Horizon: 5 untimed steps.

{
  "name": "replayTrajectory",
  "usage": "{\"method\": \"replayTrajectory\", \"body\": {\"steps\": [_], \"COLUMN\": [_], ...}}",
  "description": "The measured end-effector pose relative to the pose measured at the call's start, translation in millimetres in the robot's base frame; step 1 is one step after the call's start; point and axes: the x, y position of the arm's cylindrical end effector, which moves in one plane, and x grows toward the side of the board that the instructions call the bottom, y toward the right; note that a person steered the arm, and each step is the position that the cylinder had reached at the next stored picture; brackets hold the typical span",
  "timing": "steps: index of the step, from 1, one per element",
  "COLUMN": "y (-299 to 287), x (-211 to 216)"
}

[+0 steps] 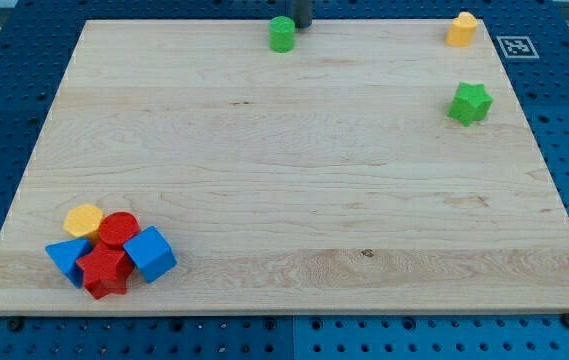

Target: Move the green circle to the down

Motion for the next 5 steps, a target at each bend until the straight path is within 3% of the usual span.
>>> {"method": "replayTrajectory", "body": {"steps": [3, 5], "y": [-53.1, -83.9], "x": [50.8, 44.9]}}
